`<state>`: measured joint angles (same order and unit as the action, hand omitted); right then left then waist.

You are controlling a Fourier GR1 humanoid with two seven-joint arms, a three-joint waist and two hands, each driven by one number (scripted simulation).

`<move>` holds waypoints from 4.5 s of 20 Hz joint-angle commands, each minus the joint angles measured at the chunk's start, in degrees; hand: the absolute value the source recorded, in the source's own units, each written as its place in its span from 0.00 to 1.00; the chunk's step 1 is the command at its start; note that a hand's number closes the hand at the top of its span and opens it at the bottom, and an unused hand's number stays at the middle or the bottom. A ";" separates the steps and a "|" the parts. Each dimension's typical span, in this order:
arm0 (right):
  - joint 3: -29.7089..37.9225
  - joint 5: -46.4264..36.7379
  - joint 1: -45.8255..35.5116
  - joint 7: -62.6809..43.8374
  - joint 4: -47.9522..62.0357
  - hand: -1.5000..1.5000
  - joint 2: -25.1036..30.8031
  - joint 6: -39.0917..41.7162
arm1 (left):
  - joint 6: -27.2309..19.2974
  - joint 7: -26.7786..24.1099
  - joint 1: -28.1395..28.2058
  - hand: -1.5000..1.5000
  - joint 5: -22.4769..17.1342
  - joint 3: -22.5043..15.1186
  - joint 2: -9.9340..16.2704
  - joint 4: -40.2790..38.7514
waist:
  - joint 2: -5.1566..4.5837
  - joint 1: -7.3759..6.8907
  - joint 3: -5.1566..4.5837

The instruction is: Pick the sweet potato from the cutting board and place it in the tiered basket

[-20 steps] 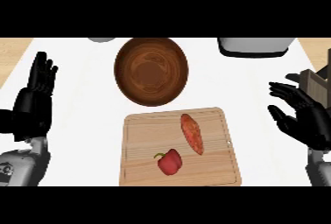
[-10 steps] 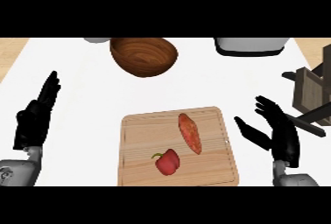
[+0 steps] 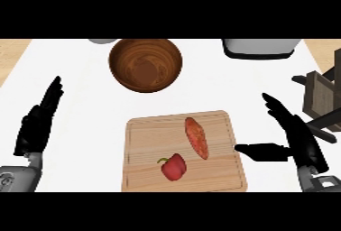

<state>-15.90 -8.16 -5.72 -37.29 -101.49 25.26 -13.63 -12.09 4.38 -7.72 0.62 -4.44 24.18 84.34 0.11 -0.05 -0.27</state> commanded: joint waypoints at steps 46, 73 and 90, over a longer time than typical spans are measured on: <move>-13.12 -11.69 -27.62 -37.34 20.81 0.00 -17.18 22.95 | 3.55 -0.60 -2.12 0.50 5.28 4.13 -5.41 -2.55 | -0.14 -0.19 0.24; -6.91 -15.72 -25.67 -26.12 37.35 0.00 -25.16 22.63 | 5.27 -4.39 -0.61 0.50 8.79 6.26 -9.06 -4.78 | -0.23 -0.35 0.26; -8.38 -16.40 -20.57 -18.71 32.63 1.00 -24.86 22.27 | 9.74 -1.30 -3.00 0.50 7.33 10.42 -6.85 -3.48 | -0.09 0.15 0.27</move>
<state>-26.44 -24.21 -28.44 -55.70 -66.65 1.13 9.84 -3.93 3.65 -9.18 8.78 3.98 16.15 83.02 0.33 -0.08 -0.21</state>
